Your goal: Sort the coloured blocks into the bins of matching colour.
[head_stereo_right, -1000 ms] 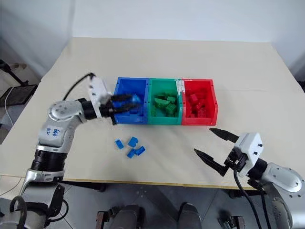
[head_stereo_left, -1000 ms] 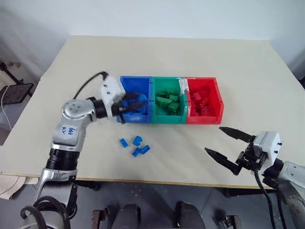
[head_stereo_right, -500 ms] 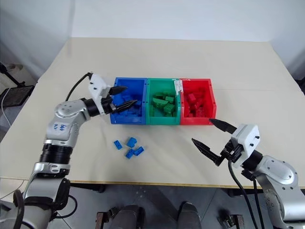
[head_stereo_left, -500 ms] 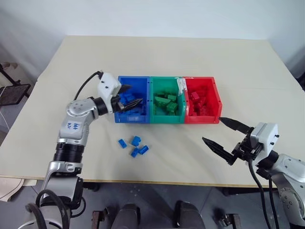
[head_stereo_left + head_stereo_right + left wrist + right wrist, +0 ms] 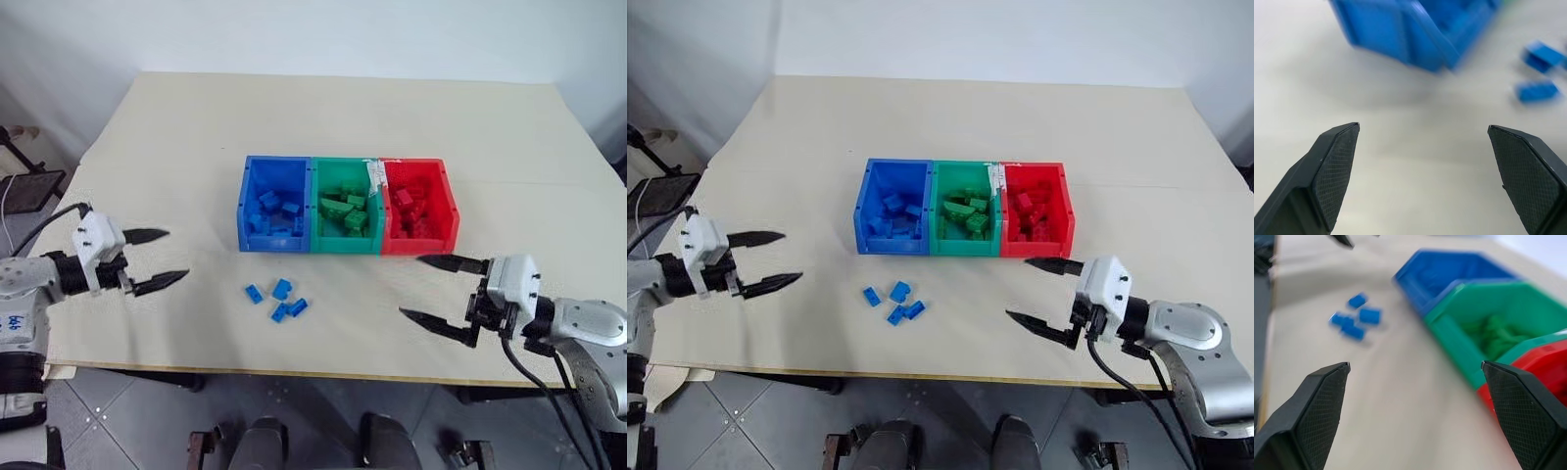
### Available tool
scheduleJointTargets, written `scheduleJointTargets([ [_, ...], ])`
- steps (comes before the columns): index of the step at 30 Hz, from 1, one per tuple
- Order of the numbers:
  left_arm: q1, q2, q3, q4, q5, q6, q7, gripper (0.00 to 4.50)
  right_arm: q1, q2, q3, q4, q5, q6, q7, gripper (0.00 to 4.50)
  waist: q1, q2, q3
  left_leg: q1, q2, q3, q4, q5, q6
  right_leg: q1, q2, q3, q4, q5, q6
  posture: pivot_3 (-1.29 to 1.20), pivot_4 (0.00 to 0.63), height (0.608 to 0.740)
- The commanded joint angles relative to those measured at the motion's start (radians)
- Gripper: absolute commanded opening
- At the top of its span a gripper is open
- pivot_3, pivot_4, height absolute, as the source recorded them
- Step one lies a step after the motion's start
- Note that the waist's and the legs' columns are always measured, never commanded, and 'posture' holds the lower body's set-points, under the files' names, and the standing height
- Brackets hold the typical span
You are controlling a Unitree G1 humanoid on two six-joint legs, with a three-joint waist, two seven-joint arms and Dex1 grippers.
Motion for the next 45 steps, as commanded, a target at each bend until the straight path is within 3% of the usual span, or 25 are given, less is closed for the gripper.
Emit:
scheduleJointTargets([
  [1,0.015,-0.016,-0.040,-0.175,-0.029,0.035,-0.008,4.46,-0.014,-0.008,-0.014,0.008,0.002,-0.034,0.025,4.50,0.005,0.000,0.000,0.000,0.000,0.000,0.000,0.000,0.000,0.000,0.000,0.000,0.000,0.000,0.000,0.00,0.150,0.740],
  [4,0.026,-0.028,-0.139,-0.405,-0.069,0.220,-0.003,4.46,0.000,-0.006,-0.020,0.015,-0.008,-0.044,0.023,4.50,0.004,0.000,0.000,0.000,0.000,0.000,0.001,0.000,0.000,0.000,0.000,0.000,0.000,0.000,0.000,0.00,0.150,0.740],
  [6,0.012,-0.018,-0.234,-0.534,-0.025,0.306,0.001,4.46,0.013,-0.003,-0.025,0.011,-0.011,-0.047,0.019,4.50,0.002,0.000,0.000,0.000,0.000,0.000,0.000,0.000,0.000,0.000,0.000,0.000,0.000,0.000,0.000,0.00,0.150,0.740],
  [9,-0.033,-0.015,-0.333,-0.635,0.033,0.450,0.056,4.46,0.026,-0.001,-0.027,-0.002,-0.012,-0.046,0.007,4.50,0.001,0.000,0.000,0.000,0.000,0.000,0.000,0.000,0.000,0.000,0.000,0.000,0.001,0.000,0.000,0.00,0.150,0.740],
  [13,-0.130,-0.090,-0.430,-0.766,0.002,0.703,0.151,4.46,0.051,-0.004,-0.041,-0.024,-0.013,-0.045,-0.009,4.50,0.001,0.000,0.000,0.000,0.000,0.000,0.000,0.000,0.000,0.000,0.000,0.001,0.001,0.000,0.000,0.00,0.150,0.740],
  [21,-0.236,-0.138,-0.641,-0.777,0.125,0.856,0.222,4.46,0.100,-0.005,-0.027,-0.078,-0.027,-0.046,-0.031,4.50,0.004,0.000,0.000,0.000,0.000,0.000,0.001,0.000,0.000,0.000,0.000,0.001,0.000,0.000,0.000,0.00,0.150,0.740],
  [28,-0.279,-0.154,-0.724,-0.720,0.190,0.846,0.232,4.46,0.121,-0.007,-0.010,-0.098,-0.039,-0.050,-0.022,4.50,0.006,0.000,0.000,-0.001,0.000,0.000,0.001,0.000,0.000,0.000,0.000,0.001,-0.001,0.000,0.000,0.00,0.150,0.740],
  [37,-0.264,-0.146,-0.744,-0.719,0.229,0.833,0.220,1.65,0.181,-0.018,-0.041,-0.111,-0.036,-0.054,-0.015,4.50,0.004,0.000,0.000,0.000,0.000,0.000,0.001,0.000,0.000,0.000,0.000,0.001,-0.001,0.000,0.000,0.00,0.150,0.740],
  [41,-0.285,-0.193,-0.676,-0.726,0.153,0.897,0.215,0.48,0.188,-0.016,-0.049,-0.109,-0.037,-0.054,-0.018,4.50,0.007,0.000,0.000,-0.001,0.000,0.000,0.001,0.000,0.000,0.000,0.000,0.001,-0.001,0.000,0.000,0.00,0.150,0.740],
  [45,-0.311,-0.249,-0.522,-0.693,0.051,0.895,0.224,0.36,0.211,0.004,-0.109,-0.111,-0.006,-0.036,-0.052,4.50,0.008,-0.001,0.000,-0.001,0.000,0.000,0.001,0.000,0.000,0.000,0.000,0.001,-0.001,0.000,0.000,0.00,0.150,0.740],
])
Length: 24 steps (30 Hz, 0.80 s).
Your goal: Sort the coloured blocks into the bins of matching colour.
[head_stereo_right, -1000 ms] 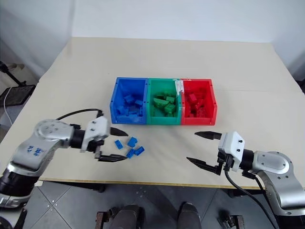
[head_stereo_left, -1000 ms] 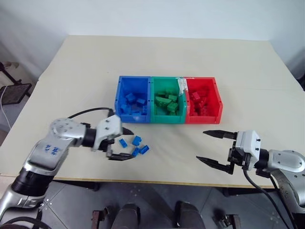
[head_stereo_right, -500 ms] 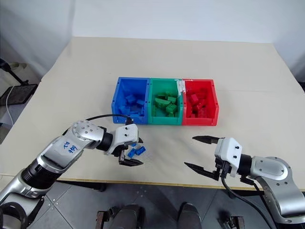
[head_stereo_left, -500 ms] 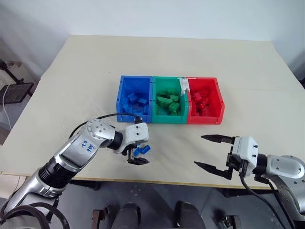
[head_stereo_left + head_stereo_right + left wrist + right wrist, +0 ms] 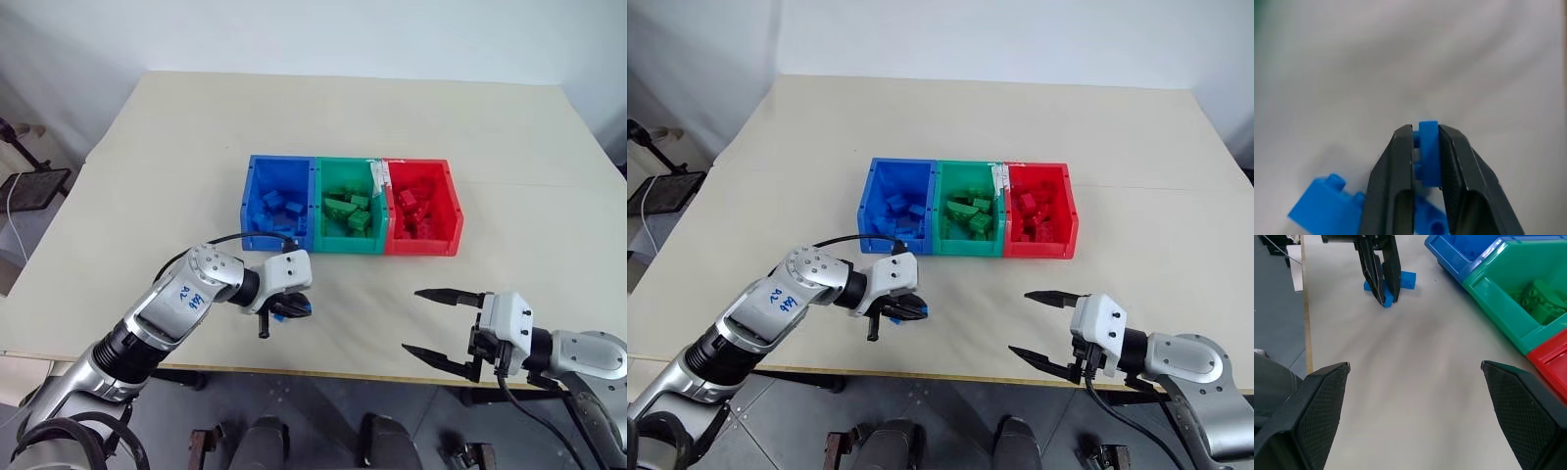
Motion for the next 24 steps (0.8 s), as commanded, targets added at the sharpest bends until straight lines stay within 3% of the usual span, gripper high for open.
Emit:
scheduleJointTargets([
  [1,-0.037,-0.039,0.182,0.028,-0.107,-0.014,0.012,0.36,0.025,0.016,-0.085,-0.040,0.057,0.015,-0.042,4.50,-0.001,0.000,0.000,0.000,0.000,0.000,0.000,0.000,0.000,0.000,0.000,0.000,0.000,0.000,0.000,0.00,0.150,0.740],
  [5,-0.059,-0.049,0.296,0.112,-0.096,-0.070,0.095,0.36,0.046,0.038,-0.129,-0.052,0.075,0.034,-0.090,4.50,-0.005,0.000,0.000,0.001,0.000,0.000,0.000,0.000,0.000,0.000,0.000,0.000,0.001,0.000,0.000,0.00,0.150,0.740],
  [10,-0.063,-0.052,0.335,0.135,-0.117,-0.101,0.109,0.36,0.047,0.038,-0.137,-0.055,0.075,0.038,-0.103,4.50,-0.005,0.000,0.000,0.001,0.000,0.000,0.000,0.000,0.000,0.000,0.000,0.000,0.000,0.000,0.000,0.00,0.150,0.740],
  [21,-0.164,-0.235,0.530,0.412,-0.125,-0.281,0.364,0.36,0.011,0.100,-0.195,-0.073,0.122,0.067,-0.230,4.50,-0.001,0.000,0.000,0.001,0.000,0.000,0.000,0.000,0.000,0.000,0.000,0.000,0.000,0.000,0.000,0.00,0.150,0.740],
  [24,-0.182,-0.260,0.540,0.522,-0.133,-0.337,0.356,0.36,0.009,0.096,-0.189,-0.077,0.122,0.074,-0.237,4.50,-0.004,0.000,0.000,0.001,0.000,0.000,0.000,0.000,0.000,0.000,0.000,0.000,0.001,0.000,0.000,0.00,0.150,0.740],
])
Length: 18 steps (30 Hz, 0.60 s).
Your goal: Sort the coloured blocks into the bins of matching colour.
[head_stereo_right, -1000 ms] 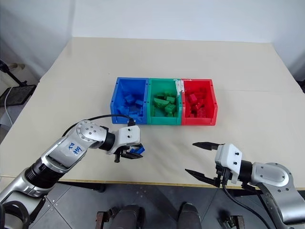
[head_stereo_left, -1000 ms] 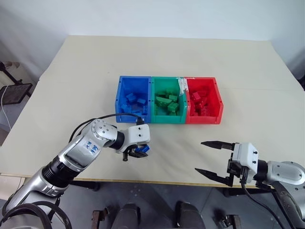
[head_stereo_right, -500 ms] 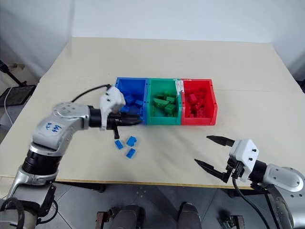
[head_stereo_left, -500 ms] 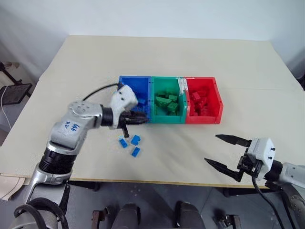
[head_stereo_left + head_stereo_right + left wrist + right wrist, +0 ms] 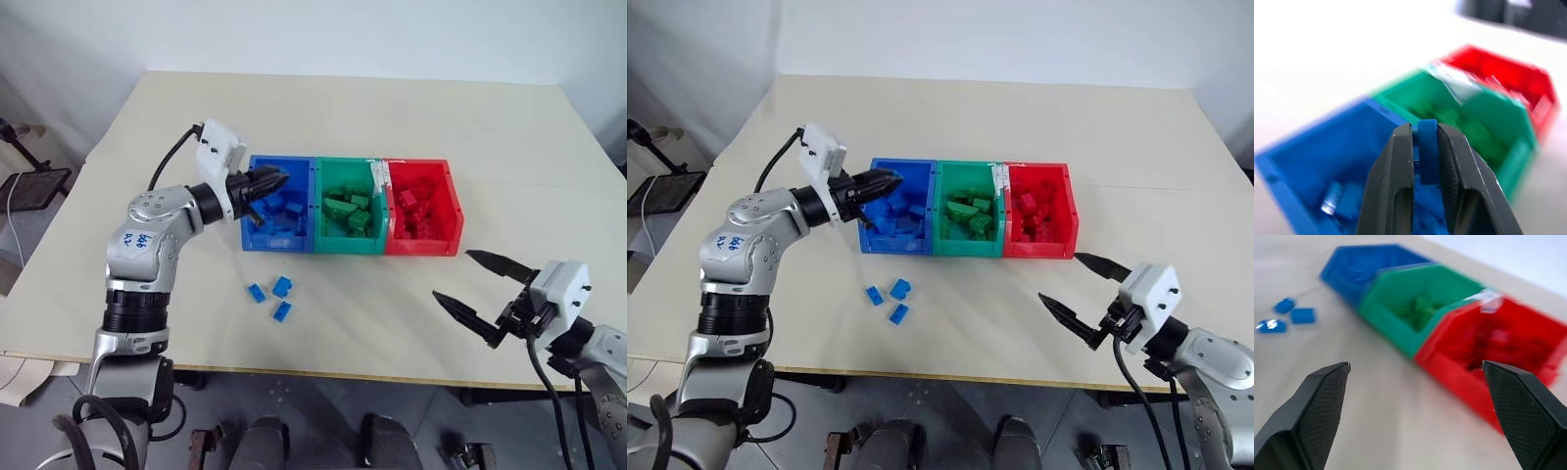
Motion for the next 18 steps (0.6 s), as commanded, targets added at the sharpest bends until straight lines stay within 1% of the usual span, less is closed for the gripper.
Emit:
scheduleJointTargets([
  [1,-0.025,-0.013,0.021,0.089,-0.016,-0.074,-0.017,0.36,-0.011,0.001,-0.023,-0.034,0.017,0.003,-0.014,4.50,-0.002,0.000,0.000,0.000,0.000,0.000,0.000,0.000,0.000,0.000,0.000,0.000,0.000,0.000,0.000,0.00,0.150,0.740],
  [2,-0.029,-0.013,0.024,0.106,-0.019,-0.088,-0.023,0.36,-0.018,0.000,-0.021,-0.033,0.016,0.000,-0.015,4.50,-0.003,0.000,0.000,0.000,0.000,0.000,0.000,0.000,0.000,0.000,0.000,0.000,0.000,0.000,0.000,0.00,0.150,0.740],
  [4,-0.033,-0.001,0.017,0.116,-0.031,-0.093,-0.066,1.08,-0.031,-0.001,-0.014,-0.029,0.014,-0.002,-0.014,4.50,-0.005,0.000,0.000,0.000,0.000,0.000,0.000,0.000,0.000,0.000,0.000,0.000,0.000,0.000,0.000,0.00,0.150,0.740],
  [6,-0.018,0.019,0.026,0.109,-0.068,-0.092,-0.140,1.56,-0.048,-0.004,-0.002,-0.025,0.011,0.000,-0.011,4.50,-0.004,0.000,0.000,0.000,0.000,0.000,0.000,0.000,0.000,0.000,0.000,0.000,0.000,0.000,0.000,0.00,0.150,0.740],
  [10,0.026,0.081,0.034,0.131,-0.041,-0.200,-0.192,2.85,-0.093,-0.012,0.026,-0.021,0.007,0.008,-0.001,4.50,-0.007,0.000,0.000,0.000,0.000,0.000,0.000,0.000,0.000,0.000,0.000,0.000,0.000,0.000,0.000,0.00,0.150,0.740],
  [12,0.063,0.135,0.048,0.123,-0.051,-0.234,-0.247,3.45,-0.124,-0.018,0.038,-0.013,0.007,0.010,0.007,4.50,-0.008,0.000,0.000,0.000,0.000,0.000,0.000,0.000,0.000,0.000,0.000,0.000,0.000,0.000,0.000,0.00,0.150,0.740],
  [15,0.152,0.235,0.089,0.089,-0.079,-0.301,-0.362,3.45,-0.155,-0.029,0.069,0.006,-0.007,0.003,0.041,4.50,-0.018,0.000,0.000,0.001,0.000,0.000,-0.001,0.000,0.000,-0.001,0.000,0.000,0.000,0.000,0.000,0.00,0.150,0.740],
  [18,0.230,0.315,0.135,0.077,-0.105,-0.327,-0.429,3.45,-0.175,-0.043,0.107,0.025,-0.028,-0.013,0.085,4.50,-0.026,0.000,0.000,0.000,0.000,0.000,-0.001,0.000,0.000,-0.001,0.000,0.000,0.000,0.000,0.000,0.00,0.150,0.740],
])
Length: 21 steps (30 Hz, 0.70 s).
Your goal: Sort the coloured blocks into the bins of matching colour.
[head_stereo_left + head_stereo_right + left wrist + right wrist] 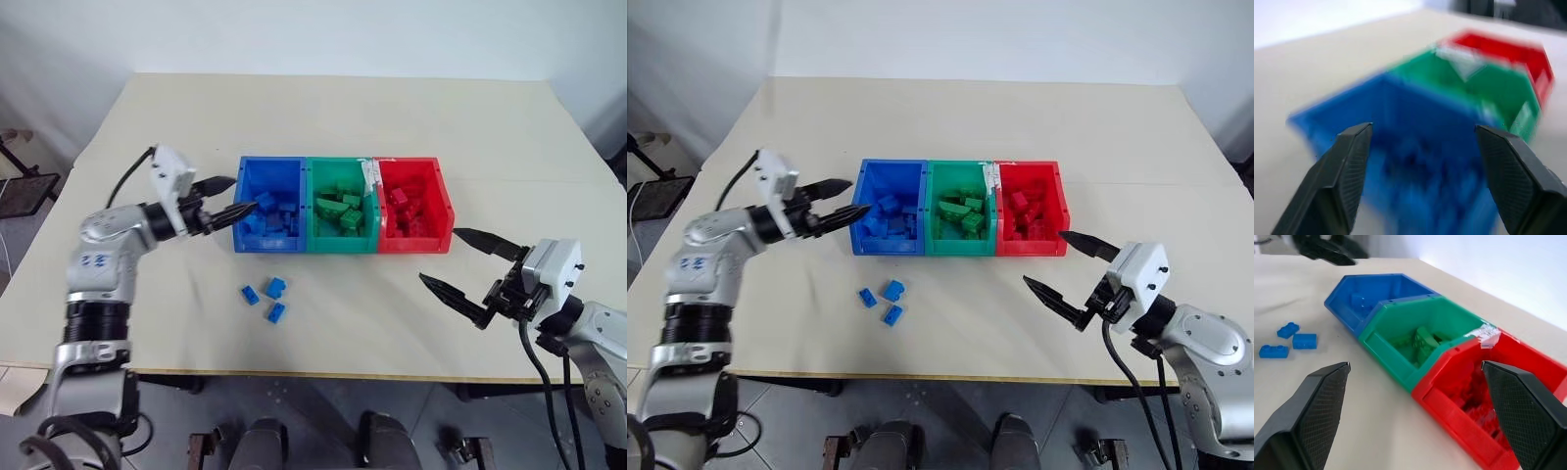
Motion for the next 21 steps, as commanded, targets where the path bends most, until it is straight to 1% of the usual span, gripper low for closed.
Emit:
scheduleJointTargets([
  [1,0.069,0.083,0.067,-0.037,-0.029,-0.068,-0.089,3.45,-0.018,-0.020,0.035,0.009,-0.024,-0.033,0.054,4.50,0.000,0.000,0.000,0.000,0.000,0.000,0.000,0.000,0.000,0.000,0.000,0.000,0.000,0.000,0.000,0.00,0.150,0.740],
  [4,0.165,0.141,0.088,-0.023,-0.012,-0.128,-0.128,3.99,-0.041,-0.023,0.071,0.029,-0.043,-0.047,0.090,4.50,0.000,0.000,0.000,0.000,0.000,0.000,0.000,0.000,0.000,0.000,0.000,0.000,0.000,0.000,0.000,0.00,0.150,0.740],
  [5,0.193,0.154,0.101,-0.011,-0.011,-0.144,-0.128,4.33,-0.048,-0.023,0.083,0.038,-0.049,-0.052,0.102,4.50,0.000,0.000,0.000,0.000,0.000,0.000,0.000,0.000,0.000,0.000,0.000,0.000,0.000,0.000,0.000,0.00,0.150,0.740],
  [6,0.211,0.162,0.109,-0.003,-0.010,-0.155,-0.127,4.48,-0.054,-0.023,0.091,0.045,-0.052,-0.055,0.111,4.50,0.002,0.000,0.000,0.000,0.000,0.000,0.000,0.000,0.000,0.000,0.000,0.000,0.000,0.000,0.000,0.00,0.150,0.740],
  [9,0.244,0.176,0.118,-0.005,-0.016,-0.178,-0.127,4.48,-0.065,-0.022,0.104,0.064,-0.061,-0.065,0.129,4.50,0.004,0.000,0.000,0.000,0.000,0.000,0.000,0.000,0.000,0.000,0.000,0.000,0.000,0.000,0.000,0.00,0.150,0.740],
  [11,0.279,0.186,0.104,-0.055,-0.008,-0.196,-0.137,4.48,-0.073,-0.022,0.108,0.080,-0.062,-0.070,0.141,4.50,0.002,0.000,0.000,0.000,0.000,0.000,0.000,0.000,0.000,0.000,0.000,0.000,0.000,0.000,0.000,0.00,0.150,0.740],
  [12,0.307,0.193,0.077,-0.109,0.002,-0.214,-0.163,4.48,-0.075,-0.025,0.109,0.089,-0.065,-0.073,0.151,4.50,-0.001,0.000,0.000,0.000,0.000,0.000,0.000,0.000,0.000,0.000,0.000,0.000,0.000,0.000,0.000,0.00,0.150,0.740],
  [14,0.352,0.208,0.024,-0.233,-0.006,-0.177,-0.196,4.48,-0.073,-0.035,0.110,0.102,-0.074,-0.082,0.173,4.50,-0.002,0.000,0.000,0.000,0.000,0.000,0.000,0.000,0.000,0.000,0.000,0.000,0.000,0.000,0.000,0.00,0.150,0.740],
  [16,0.379,0.203,-0.042,-0.369,-0.031,-0.123,-0.214,4.48,-0.059,-0.050,0.115,0.108,-0.080,-0.096,0.202,4.50,0.002,0.000,0.000,0.000,0.000,0.000,0.000,0.000,0.000,0.000,0.000,0.000,0.000,0.000,0.000,0.00,0.150,0.740],
  [18,0.397,0.200,-0.107,-0.457,-0.021,-0.112,-0.237,4.48,-0.051,-0.064,0.126,0.111,-0.095,-0.114,0.232,4.50,0.004,0.000,0.000,0.000,0.000,0.000,0.000,0.000,0.000,0.000,0.000,0.000,0.000,0.000,0.000,0.00,0.150,0.740],
  [21,0.407,0.195,-0.191,-0.525,0.029,-0.114,-0.231,4.48,-0.042,-0.058,0.127,0.107,-0.099,-0.116,0.230,4.50,0.002,0.000,0.000,0.000,0.000,0.000,0.000,0.000,0.000,0.000,0.000,0.000,0.000,0.000,0.000,0.00,0.150,0.740],
])
